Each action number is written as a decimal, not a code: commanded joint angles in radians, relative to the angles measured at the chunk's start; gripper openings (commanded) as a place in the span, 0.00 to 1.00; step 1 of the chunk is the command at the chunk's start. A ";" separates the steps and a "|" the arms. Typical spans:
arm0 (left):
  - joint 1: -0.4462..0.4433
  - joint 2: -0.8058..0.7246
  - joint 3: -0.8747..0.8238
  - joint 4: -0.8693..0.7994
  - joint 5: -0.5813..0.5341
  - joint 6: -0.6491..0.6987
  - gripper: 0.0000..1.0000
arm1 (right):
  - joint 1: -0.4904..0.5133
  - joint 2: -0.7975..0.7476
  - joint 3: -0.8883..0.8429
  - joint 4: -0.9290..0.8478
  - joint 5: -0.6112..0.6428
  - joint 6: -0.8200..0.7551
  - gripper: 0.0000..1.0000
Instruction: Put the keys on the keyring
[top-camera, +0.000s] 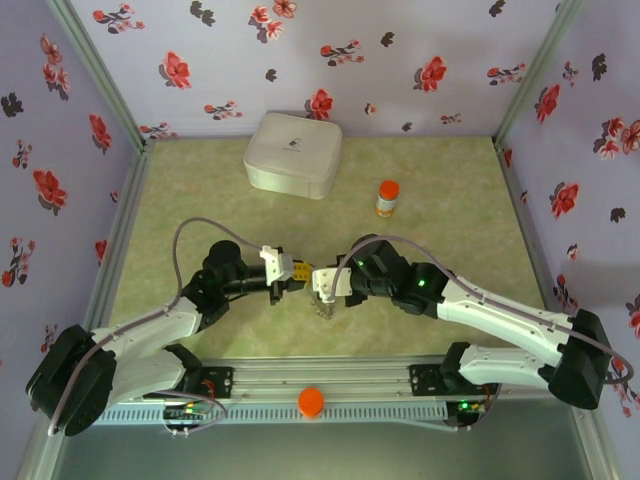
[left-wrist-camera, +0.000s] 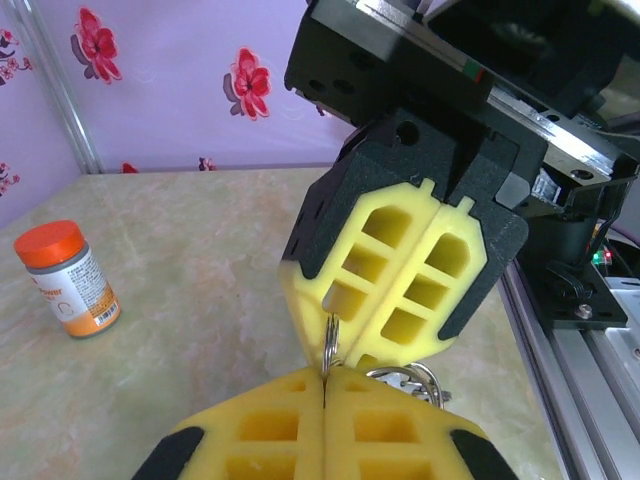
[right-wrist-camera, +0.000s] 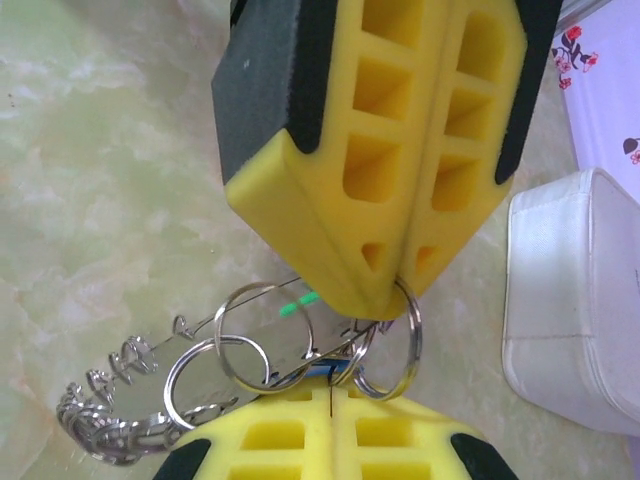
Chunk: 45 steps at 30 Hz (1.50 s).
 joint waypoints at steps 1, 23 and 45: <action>-0.002 -0.008 -0.003 0.075 0.001 -0.003 0.00 | 0.013 0.006 0.018 -0.019 -0.034 0.017 0.00; 0.000 0.004 -0.022 0.164 0.031 -0.049 0.00 | -0.039 -0.118 -0.156 0.217 -0.050 0.289 0.33; 0.001 0.003 -0.027 0.191 0.053 -0.062 0.00 | -0.064 -0.070 -0.257 0.420 -0.205 0.491 0.33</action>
